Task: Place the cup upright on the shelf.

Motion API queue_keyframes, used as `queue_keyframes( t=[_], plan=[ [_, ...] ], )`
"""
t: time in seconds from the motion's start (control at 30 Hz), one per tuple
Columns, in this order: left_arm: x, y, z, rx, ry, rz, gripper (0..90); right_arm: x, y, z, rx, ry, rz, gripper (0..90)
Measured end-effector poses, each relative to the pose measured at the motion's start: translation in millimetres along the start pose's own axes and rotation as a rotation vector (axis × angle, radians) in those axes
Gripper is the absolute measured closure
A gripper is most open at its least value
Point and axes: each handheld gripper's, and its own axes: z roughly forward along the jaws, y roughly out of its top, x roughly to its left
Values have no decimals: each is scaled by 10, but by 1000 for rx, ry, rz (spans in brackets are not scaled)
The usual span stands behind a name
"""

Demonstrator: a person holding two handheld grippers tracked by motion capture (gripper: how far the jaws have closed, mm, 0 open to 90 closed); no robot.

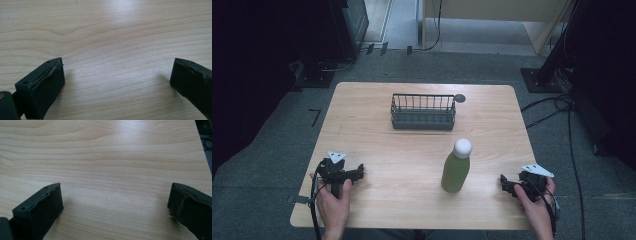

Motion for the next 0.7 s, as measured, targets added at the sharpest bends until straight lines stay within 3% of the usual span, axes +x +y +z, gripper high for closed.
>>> queue_keyframes(
  t=[0.23, 0.4, 0.6, 0.7],
  plan=[
    [-1, -1, 1, -2, 1, 0, 0, 48, -27, -40, 2, -4, -11, 0],
    [-2, -2, 1, -2, 1, 0, 0, 162, -34, -128, -2, 52, -21, 0],
    [-1, -1, -1, 0, 1, 1, 0, 254, -12, -212, -19, 77, -36, 0],
    [-2, -2, 0, -1, 1, 0, 0, 354, -6, -263, -20, 98, -69, 0]
  ],
)
